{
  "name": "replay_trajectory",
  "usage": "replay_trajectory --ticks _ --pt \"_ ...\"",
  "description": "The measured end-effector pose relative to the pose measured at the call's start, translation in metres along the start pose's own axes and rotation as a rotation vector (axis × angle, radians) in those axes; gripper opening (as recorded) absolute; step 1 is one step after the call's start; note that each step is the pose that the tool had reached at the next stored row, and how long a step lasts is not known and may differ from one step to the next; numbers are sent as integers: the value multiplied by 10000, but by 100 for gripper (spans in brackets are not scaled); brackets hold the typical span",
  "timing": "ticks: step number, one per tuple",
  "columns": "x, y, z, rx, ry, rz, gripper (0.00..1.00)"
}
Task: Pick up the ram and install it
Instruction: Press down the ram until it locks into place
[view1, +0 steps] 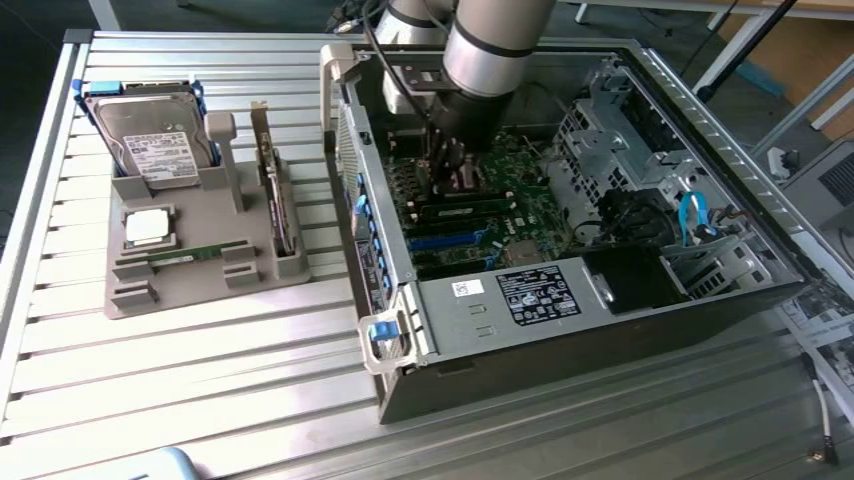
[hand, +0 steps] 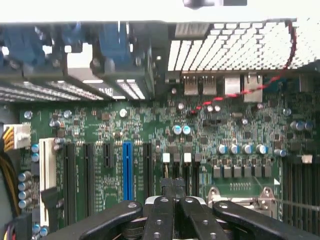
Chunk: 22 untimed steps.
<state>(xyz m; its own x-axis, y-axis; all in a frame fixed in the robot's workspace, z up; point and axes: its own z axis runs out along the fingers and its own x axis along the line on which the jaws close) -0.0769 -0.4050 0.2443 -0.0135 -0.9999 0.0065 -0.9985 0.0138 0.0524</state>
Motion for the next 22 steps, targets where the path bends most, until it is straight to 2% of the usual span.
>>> replay_trajectory --ticks 22 --pt "11 19 32 0 1 1 11"
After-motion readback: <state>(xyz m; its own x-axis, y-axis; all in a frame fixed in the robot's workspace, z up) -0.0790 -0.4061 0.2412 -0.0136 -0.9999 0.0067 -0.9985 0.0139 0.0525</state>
